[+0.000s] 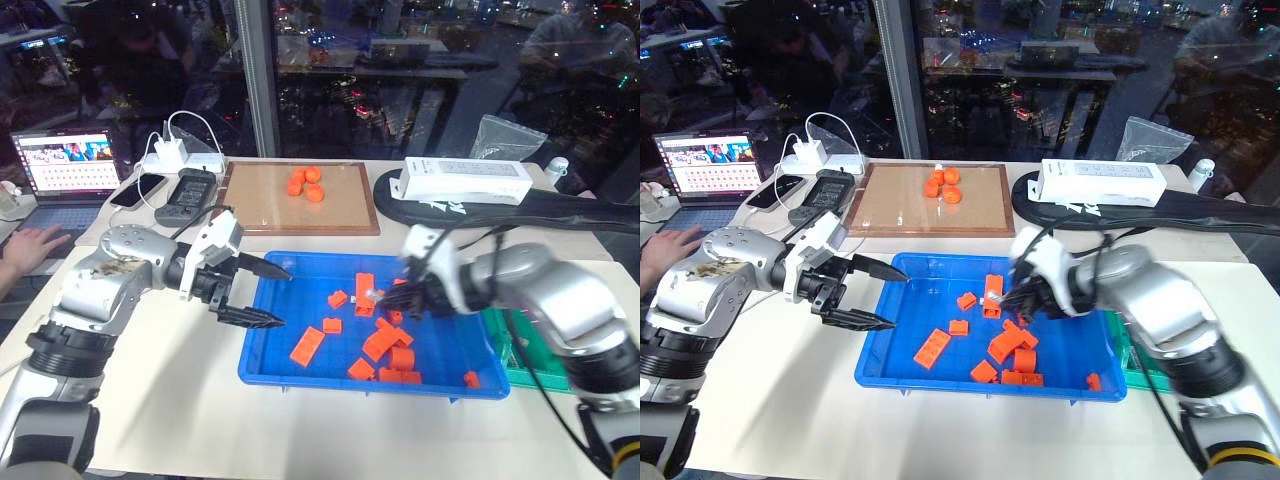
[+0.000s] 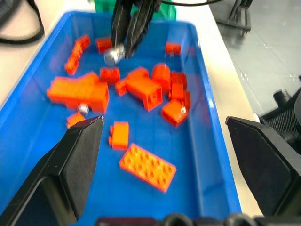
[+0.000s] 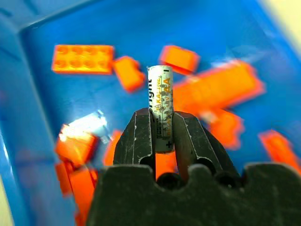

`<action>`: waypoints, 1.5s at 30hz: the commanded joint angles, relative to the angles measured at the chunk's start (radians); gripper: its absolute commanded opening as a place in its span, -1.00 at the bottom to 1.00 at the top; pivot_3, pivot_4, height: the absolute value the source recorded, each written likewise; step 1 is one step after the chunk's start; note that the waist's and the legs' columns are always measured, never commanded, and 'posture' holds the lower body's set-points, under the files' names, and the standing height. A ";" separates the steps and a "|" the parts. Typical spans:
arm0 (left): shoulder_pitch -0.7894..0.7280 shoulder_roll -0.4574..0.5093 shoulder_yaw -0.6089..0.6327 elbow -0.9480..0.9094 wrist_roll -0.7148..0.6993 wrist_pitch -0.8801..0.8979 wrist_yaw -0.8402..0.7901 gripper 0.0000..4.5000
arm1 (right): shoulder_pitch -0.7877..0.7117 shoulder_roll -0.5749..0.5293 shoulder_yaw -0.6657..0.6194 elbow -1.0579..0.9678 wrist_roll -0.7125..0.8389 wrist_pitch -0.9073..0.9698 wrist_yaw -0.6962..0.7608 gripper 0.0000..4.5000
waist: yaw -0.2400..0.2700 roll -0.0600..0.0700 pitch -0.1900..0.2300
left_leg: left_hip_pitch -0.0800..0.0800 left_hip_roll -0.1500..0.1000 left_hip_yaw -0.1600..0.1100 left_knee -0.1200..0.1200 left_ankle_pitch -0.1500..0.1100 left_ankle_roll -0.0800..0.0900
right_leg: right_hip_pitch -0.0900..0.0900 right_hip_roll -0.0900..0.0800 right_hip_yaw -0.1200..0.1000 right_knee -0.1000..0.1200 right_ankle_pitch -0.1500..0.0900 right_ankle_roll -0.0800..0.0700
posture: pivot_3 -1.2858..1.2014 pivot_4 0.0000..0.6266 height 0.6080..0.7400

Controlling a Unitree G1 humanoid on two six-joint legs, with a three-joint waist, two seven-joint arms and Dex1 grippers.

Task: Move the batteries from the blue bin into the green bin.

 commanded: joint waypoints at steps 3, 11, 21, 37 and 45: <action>-0.071 -0.043 0.003 0.040 -0.026 -0.010 -0.035 1.00 | 0.275 -0.289 -0.333 0.042 -0.019 -0.031 0.050 -0.89 | 0.009 0.000 0.000 | 0.000 -0.001 0.000 0.000 -0.001 0.001 | 0.001 -0.002 -0.002 -0.004 -0.002 0.001 | 0.03 -0.52 0.30; -0.092 -0.064 -0.027 0.082 0.013 -0.045 -0.058 1.00 | 0.517 -0.319 -0.468 0.094 -0.037 -0.084 0.031 -0.89 | -0.018 0.000 0.001 | 0.004 0.001 -0.004 0.000 -0.001 0.001 | 0.005 0.001 0.001 0.000 0.000 0.008 | 0.03 -0.52 0.30; -0.036 -0.015 -0.010 0.032 0.023 -0.029 -0.041 1.00 | 0.462 -0.303 -0.394 0.157 -0.065 -0.181 -0.071 0.51 | -0.021 0.000 0.002 | 0.003 -0.001 -0.007 0.000 -0.001 0.001 | 0.004 0.000 0.004 0.000 0.001 0.008 | 0.03 -0.52 0.30; -0.011 0.039 0.009 0.049 0.058 -0.051 0.000 1.00 | -0.146 0.509 -0.116 0.023 -0.026 0.334 -0.647 0.99 | -0.023 0.002 0.001 | 0.000 0.001 -0.012 0.000 -0.001 0.001 | 0.002 0.004 0.002 0.002 0.002 0.004 | 0.03 -0.52 0.30; 0.021 0.075 0.035 0.011 0.043 -0.028 0.005 1.00 | -0.118 0.782 -0.105 0.175 -0.086 0.334 -0.891 0.99 | -0.025 0.002 0.001 | 0.000 0.000 -0.012 0.001 0.000 0.000 | 0.003 0.003 0.000 0.003 0.002 0.004 | 0.03 -0.52 0.30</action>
